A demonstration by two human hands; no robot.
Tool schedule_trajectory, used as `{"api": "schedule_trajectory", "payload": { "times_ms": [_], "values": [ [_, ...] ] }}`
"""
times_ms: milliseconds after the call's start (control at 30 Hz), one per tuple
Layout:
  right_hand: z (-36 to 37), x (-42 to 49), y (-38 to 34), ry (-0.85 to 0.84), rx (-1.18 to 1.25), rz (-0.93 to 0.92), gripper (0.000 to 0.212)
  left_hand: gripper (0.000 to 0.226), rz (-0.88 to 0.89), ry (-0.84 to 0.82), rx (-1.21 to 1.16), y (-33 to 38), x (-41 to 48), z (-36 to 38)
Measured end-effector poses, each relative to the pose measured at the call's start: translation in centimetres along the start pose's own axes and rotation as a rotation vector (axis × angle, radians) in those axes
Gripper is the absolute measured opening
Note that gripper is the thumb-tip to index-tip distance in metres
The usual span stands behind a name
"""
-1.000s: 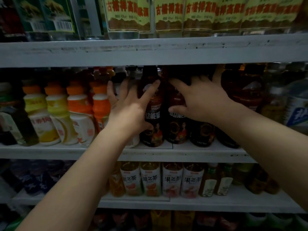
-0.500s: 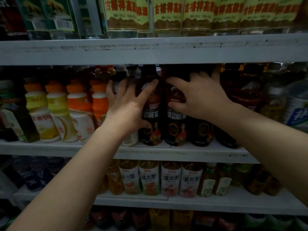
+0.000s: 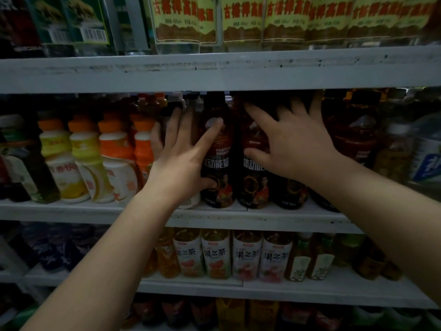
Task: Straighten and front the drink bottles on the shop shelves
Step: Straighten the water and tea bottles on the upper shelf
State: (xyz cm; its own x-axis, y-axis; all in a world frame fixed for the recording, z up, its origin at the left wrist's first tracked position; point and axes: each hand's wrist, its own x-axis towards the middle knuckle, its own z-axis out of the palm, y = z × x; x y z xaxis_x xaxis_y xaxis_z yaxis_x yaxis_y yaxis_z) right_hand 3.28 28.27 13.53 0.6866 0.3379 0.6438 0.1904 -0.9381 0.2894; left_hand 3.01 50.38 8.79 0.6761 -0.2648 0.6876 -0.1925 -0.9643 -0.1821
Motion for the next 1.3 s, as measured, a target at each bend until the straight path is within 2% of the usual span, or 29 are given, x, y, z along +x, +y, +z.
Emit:
{"api": "schedule_trajectory", "payload": {
  "times_ms": [100,233,367,533,567,633,733,933,1033,1133,1300],
  "values": [
    [0.5,-2.1,-1.2,0.123,0.065,0.033,0.08,0.125,-0.035,0.064,-0.087,-1.0,-2.2,0.5],
    [1.7,-4.6,-4.0,0.373,0.303,-0.057,0.049,0.085,-0.245,0.264,-0.292,-2.6,-5.3,1.0],
    [1.9,-3.5,-7.5,0.331,0.463,-0.227,0.035,0.056,-0.498,0.379,-0.389,-4.8,-6.6,1.0],
    [0.9,1.2,-9.9,0.441,0.445,-0.36,0.028,0.035,-0.554,0.374,-0.534,-6.1,-6.6,0.5],
    [0.5,2.3,-10.2,0.425,0.396,-0.395,0.031,0.032,-0.532,0.337,-0.559,-5.7,-6.9,0.6],
    [-0.1,4.3,-10.7,0.29,0.277,-0.464,0.042,0.037,-0.476,0.232,-0.61,-4.5,-7.4,1.2],
    [-1.1,7.0,-11.3,0.029,0.165,-0.499,0.053,0.061,-0.489,0.122,-0.658,-2.5,-7.8,2.5],
    [-2.0,10.2,-11.4,-0.298,0.267,-0.526,0.052,0.087,-0.61,0.104,-0.622,-0.3,-7.5,4.4],
    [-1.9,11.1,-11.1,-0.344,0.319,-0.516,0.04,0.087,-0.614,0.116,-0.573,0.0,-7.7,4.9],
    [-1.3,11.4,-11.1,-0.275,0.223,-0.52,0.022,0.078,-0.609,0.125,-0.5,-0.2,-8.1,5.1],
    [-1.2,11.6,-11.9,-0.294,0.111,-0.488,0.018,0.059,-0.581,0.104,-0.602,-0.4,-8.7,5.5]
  ]
}}
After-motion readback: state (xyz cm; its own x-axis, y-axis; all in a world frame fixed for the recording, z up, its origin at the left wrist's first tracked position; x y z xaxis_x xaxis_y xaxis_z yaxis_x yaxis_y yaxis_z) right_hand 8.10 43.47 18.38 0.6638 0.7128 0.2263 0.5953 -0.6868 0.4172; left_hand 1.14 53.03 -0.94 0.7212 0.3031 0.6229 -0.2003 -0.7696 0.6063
